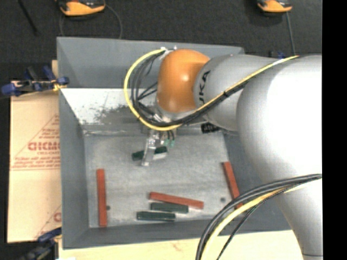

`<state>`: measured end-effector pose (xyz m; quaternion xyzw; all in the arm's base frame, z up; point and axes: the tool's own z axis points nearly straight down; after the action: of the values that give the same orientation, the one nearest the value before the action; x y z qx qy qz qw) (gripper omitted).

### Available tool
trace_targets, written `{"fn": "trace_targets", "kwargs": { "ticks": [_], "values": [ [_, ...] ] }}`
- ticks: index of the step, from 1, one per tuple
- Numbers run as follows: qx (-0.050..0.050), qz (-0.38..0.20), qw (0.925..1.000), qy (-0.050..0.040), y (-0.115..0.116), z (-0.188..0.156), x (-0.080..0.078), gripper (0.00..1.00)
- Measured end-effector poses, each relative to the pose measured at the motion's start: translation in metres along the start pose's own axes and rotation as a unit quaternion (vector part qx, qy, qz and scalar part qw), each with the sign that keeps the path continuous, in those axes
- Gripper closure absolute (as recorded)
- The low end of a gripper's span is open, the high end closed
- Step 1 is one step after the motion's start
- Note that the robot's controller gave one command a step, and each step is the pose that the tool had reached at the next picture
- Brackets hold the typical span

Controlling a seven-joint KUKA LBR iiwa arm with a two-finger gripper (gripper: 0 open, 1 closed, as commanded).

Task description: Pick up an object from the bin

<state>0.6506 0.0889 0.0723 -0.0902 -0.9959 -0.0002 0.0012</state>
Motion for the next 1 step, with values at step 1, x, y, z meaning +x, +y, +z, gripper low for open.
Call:
{"fn": "trace_targets", "kwargs": {
  "ticks": [1],
  "values": [
    [-0.001,-0.001,1.0000,-0.0026,0.0034,-0.0015,0.0000,1.00]
  ]
}}
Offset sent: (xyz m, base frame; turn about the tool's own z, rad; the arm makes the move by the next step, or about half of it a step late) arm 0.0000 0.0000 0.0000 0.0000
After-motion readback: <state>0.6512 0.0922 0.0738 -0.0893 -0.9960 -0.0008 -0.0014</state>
